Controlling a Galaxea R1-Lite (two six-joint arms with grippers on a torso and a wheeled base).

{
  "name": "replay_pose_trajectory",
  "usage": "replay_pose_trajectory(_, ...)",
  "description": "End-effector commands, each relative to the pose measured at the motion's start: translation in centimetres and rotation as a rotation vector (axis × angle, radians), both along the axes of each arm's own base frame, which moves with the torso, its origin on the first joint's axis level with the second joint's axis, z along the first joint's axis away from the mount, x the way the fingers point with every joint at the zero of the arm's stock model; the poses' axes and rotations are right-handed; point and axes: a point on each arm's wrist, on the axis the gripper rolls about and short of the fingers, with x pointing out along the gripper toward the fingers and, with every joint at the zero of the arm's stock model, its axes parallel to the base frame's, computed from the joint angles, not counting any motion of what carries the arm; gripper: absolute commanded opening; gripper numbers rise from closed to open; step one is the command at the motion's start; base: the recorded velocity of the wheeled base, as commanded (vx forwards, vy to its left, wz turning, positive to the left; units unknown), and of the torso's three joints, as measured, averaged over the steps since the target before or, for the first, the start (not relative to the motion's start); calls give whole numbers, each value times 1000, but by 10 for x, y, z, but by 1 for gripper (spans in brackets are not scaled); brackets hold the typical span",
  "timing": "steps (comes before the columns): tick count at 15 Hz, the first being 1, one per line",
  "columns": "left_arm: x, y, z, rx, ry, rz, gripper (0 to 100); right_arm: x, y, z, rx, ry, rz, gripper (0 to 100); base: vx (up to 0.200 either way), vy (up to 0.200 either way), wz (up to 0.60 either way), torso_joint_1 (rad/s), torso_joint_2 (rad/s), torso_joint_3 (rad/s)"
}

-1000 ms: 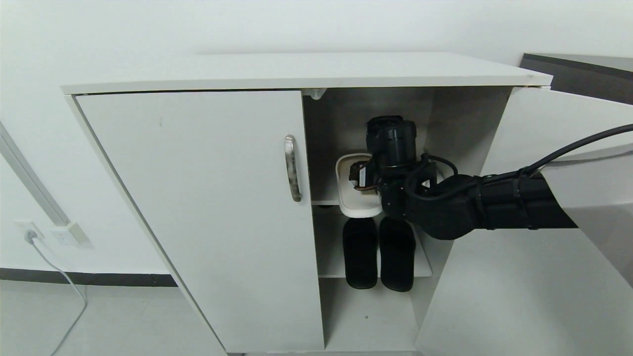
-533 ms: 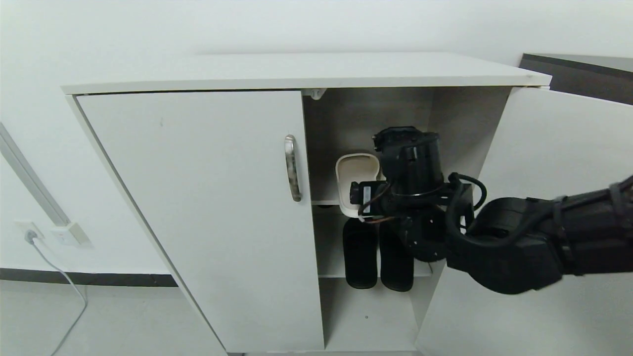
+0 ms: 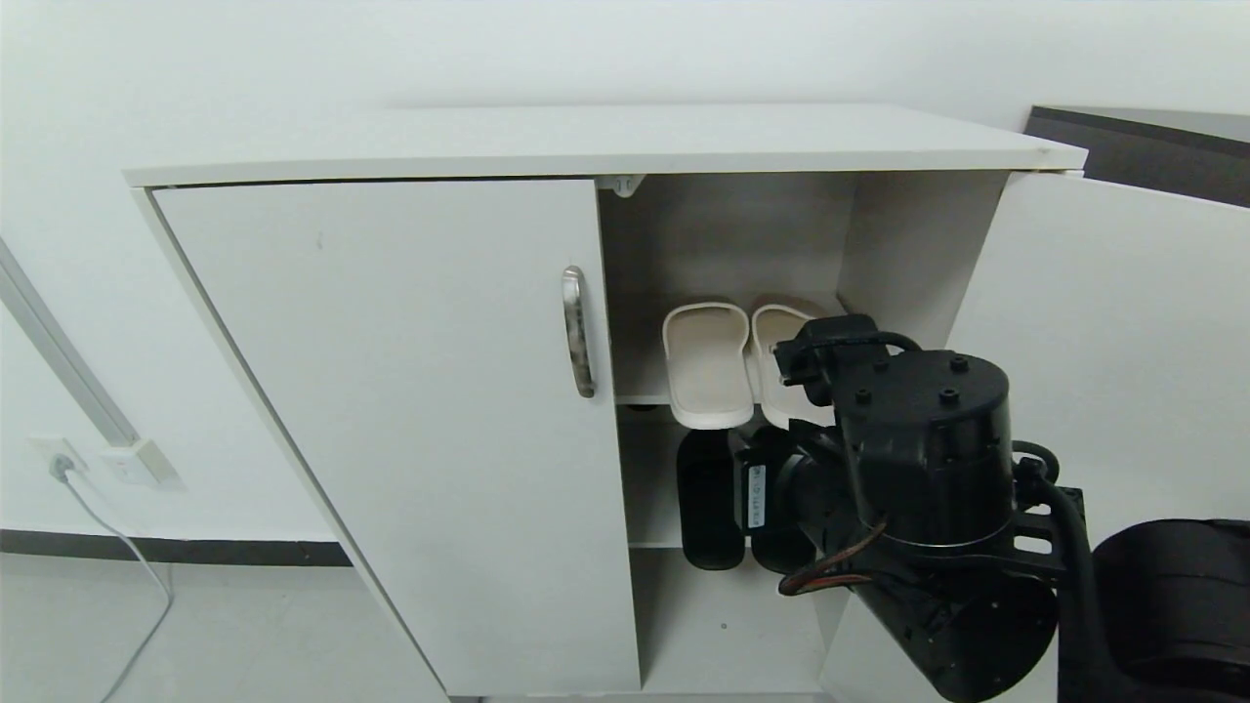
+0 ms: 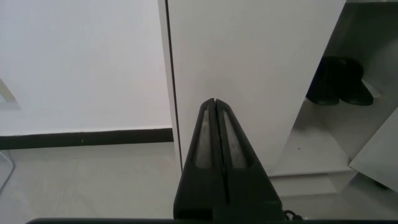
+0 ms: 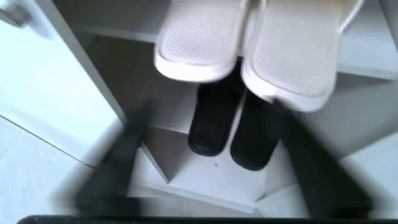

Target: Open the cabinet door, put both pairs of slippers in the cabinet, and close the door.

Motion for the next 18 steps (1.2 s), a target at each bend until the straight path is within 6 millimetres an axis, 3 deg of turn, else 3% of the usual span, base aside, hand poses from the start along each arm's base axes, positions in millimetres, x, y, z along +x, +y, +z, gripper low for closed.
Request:
replay_pose_trajectory(1,0,0,0,1,1,0,0,0,1,-4,-10,8,5,0,0,0,0,0,0,0)
replay_pose_trajectory(10,0,0,0,1,1,0,0,3,4,-14,-15,7,0,0,0,0,0,0,0,0)
replay_pose_trajectory(18,0,0,0,-1,1,0,0,5,5,-17,-23,12,-5,0,-200,0,0,6,1,3)
